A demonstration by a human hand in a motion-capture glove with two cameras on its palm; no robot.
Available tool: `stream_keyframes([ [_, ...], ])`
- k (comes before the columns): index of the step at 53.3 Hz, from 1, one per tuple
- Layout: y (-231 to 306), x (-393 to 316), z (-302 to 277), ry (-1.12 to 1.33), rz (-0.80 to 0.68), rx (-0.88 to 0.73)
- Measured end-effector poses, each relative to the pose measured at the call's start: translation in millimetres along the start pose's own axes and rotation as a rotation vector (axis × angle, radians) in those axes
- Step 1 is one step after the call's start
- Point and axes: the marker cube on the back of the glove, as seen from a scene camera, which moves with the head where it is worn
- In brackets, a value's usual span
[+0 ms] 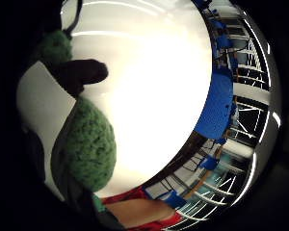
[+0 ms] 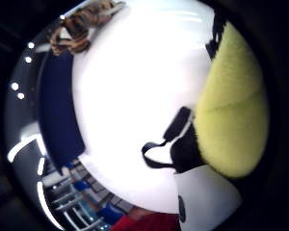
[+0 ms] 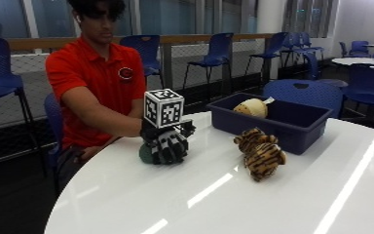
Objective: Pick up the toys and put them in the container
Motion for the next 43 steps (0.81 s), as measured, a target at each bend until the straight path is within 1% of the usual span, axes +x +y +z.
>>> stream_keyframes([
  [9, 1, -6, 1, 0.013, -0.029, 0.079],
  [26, -1, -4, -6, -0.027, -0.074, 0.104],
  [34, -7, -5, -28, -0.111, -0.073, 0.058],
  [43, -16, -36, -68, -0.139, -0.113, 0.053],
])
